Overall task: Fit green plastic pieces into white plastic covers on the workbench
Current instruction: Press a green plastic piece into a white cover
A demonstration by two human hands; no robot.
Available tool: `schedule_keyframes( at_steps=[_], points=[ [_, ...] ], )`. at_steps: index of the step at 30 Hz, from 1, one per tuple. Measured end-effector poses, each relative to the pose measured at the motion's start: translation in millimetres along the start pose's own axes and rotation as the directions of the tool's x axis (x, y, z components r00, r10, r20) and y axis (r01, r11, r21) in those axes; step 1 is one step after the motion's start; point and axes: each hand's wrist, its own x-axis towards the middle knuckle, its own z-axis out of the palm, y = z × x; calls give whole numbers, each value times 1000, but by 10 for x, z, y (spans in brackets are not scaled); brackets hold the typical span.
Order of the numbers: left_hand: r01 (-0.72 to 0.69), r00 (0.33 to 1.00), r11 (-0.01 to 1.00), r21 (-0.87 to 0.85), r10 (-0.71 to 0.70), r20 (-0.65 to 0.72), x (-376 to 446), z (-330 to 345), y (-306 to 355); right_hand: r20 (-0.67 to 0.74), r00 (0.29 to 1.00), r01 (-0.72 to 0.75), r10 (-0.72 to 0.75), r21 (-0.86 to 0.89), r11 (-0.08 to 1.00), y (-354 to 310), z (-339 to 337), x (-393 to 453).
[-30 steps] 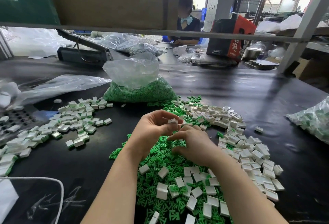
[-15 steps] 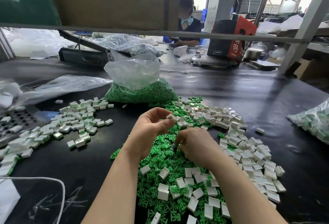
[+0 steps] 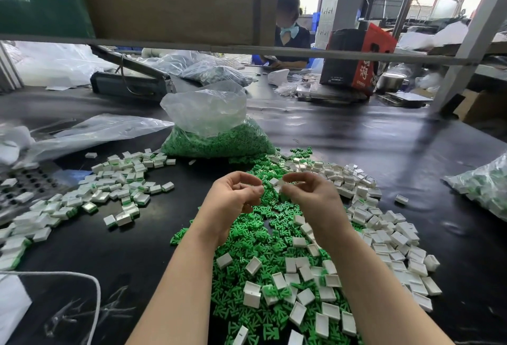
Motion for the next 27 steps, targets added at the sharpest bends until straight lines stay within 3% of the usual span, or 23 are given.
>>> schedule_keyframes(
  at_steps=[3,8,17,24,27],
  points=[
    [27,999,999,26,-28,45,-7,46,2,-23,996,-72,85,340,938,-36,-8,4],
    [17,995,999,39,-21,95,-27,146,26,-34,997,-52,74,434,899,-35,50,7],
    [25,999,997,-71,-23,36,-17,135,37,-37,993,115,-110,191,975,-49,74,0],
    [-11,998,999,42,9,58,-31,106,53,94,975,209,-199,-114,971,-111,1,-31],
    [-34,998,996,80,29,57,-41,99,48,101,971,232,-218,-156,960,-111,38,-44]
  ],
)
